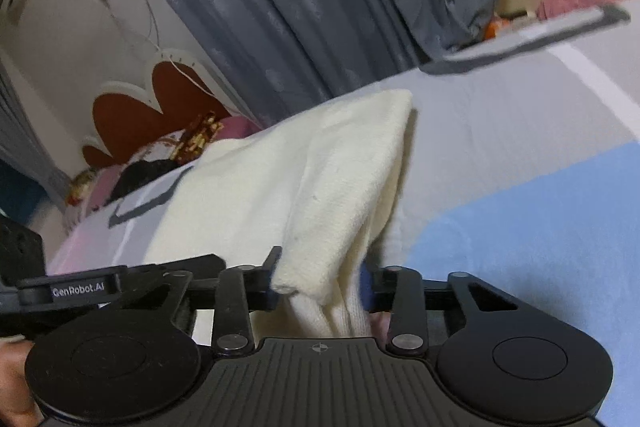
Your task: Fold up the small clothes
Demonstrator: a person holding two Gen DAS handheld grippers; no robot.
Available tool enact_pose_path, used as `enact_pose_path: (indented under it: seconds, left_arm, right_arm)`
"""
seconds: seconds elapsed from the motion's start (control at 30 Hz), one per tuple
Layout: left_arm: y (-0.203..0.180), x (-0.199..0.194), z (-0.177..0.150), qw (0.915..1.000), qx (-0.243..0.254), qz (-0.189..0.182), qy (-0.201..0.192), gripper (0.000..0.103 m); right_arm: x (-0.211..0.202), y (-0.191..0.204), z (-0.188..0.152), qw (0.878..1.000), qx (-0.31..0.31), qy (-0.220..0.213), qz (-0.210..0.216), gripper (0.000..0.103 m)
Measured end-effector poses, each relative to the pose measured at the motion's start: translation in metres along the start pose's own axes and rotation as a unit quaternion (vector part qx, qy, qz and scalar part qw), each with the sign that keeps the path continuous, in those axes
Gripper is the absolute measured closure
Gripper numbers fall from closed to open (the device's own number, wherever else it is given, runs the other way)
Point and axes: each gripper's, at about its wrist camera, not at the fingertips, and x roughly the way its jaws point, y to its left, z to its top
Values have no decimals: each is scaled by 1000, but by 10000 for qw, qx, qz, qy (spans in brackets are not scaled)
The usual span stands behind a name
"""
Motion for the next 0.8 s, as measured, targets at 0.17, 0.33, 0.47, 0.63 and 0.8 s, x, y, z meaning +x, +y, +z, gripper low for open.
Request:
enact_pose_path:
  seconds: [0.17, 0.33, 0.47, 0.63, 0.8]
  left_arm:
    - [-9, -6, 1, 9998, 103, 123, -66, 72]
    - [-15, -7, 2, 9997, 163, 173, -93, 73]
    - [-18, -11, 3, 9997, 185, 115, -124, 73]
    - [-20, -22, 3, 9992, 317, 56, -218, 74]
    - [-8, -54, -2, 9989, 198, -71, -412, 74]
  right_arm:
    - [-2, 26, -11, 9974, -606, -133, -358, 71]
    - [1, 33, -18, 9972, -592, -188, -418, 72]
    - [-4, 34, -19, 9969, -578, -292, -450, 72]
    - [-18, 43, -17, 9945, -773, -451, -546, 72]
    - [-29, 68, -22, 9922, -967, -588, -514, 73]
